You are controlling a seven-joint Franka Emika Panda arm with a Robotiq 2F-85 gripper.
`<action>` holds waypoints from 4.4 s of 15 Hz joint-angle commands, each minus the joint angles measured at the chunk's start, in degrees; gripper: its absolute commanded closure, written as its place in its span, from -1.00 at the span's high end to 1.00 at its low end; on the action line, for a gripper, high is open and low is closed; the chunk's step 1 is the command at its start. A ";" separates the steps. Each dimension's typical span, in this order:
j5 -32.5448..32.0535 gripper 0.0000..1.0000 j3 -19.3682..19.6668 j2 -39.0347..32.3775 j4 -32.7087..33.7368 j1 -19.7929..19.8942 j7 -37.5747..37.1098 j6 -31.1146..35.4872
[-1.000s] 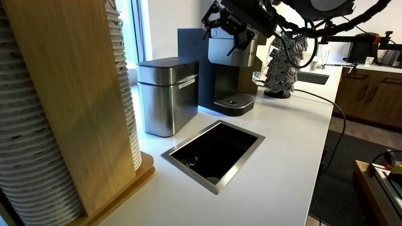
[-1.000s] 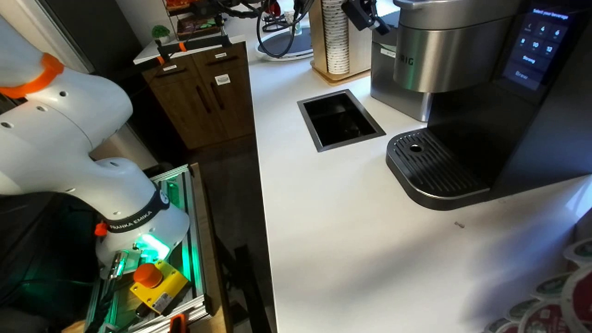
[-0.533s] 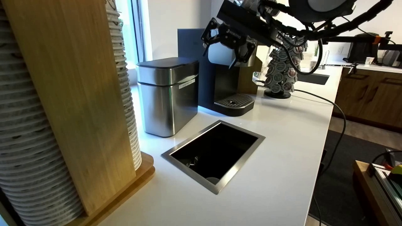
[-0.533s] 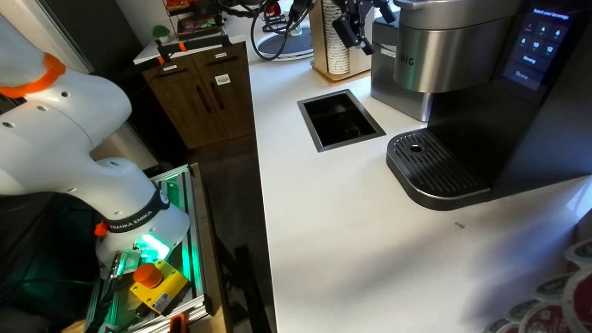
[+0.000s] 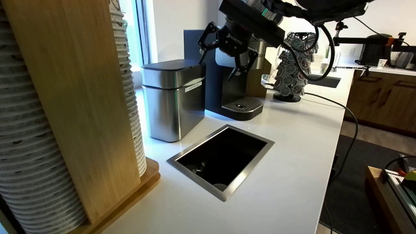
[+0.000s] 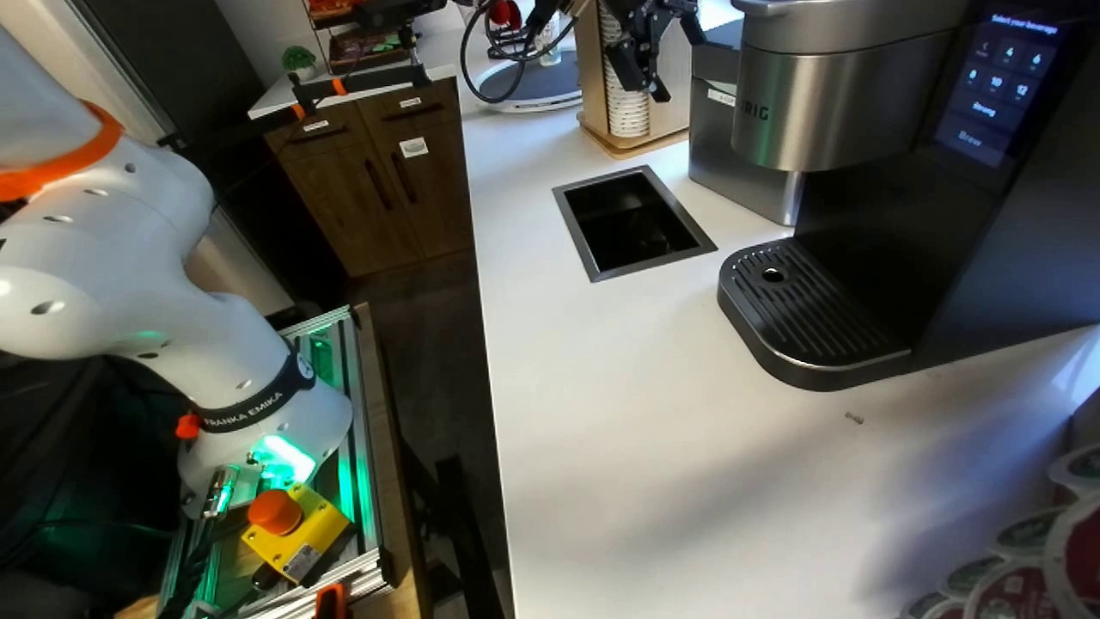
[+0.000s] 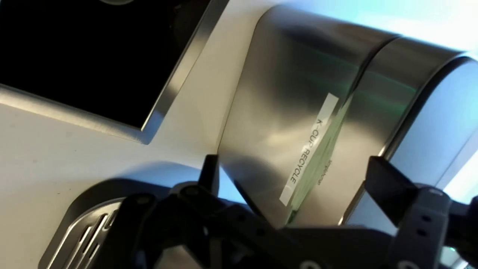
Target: Open the silver bin
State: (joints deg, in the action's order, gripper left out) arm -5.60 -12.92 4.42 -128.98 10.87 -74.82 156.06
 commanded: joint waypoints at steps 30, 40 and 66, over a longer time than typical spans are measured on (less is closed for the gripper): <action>14.19 1.00 3.46 -12.19 8.47 -5.62 3.02 21.72; 12.94 1.00 5.92 -12.88 10.50 -5.99 0.85 21.28; -5.34 1.00 14.89 -10.14 10.28 -13.85 -11.12 4.83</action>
State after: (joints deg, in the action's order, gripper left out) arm -14.99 3.58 -6.54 -118.13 -2.62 -86.86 162.57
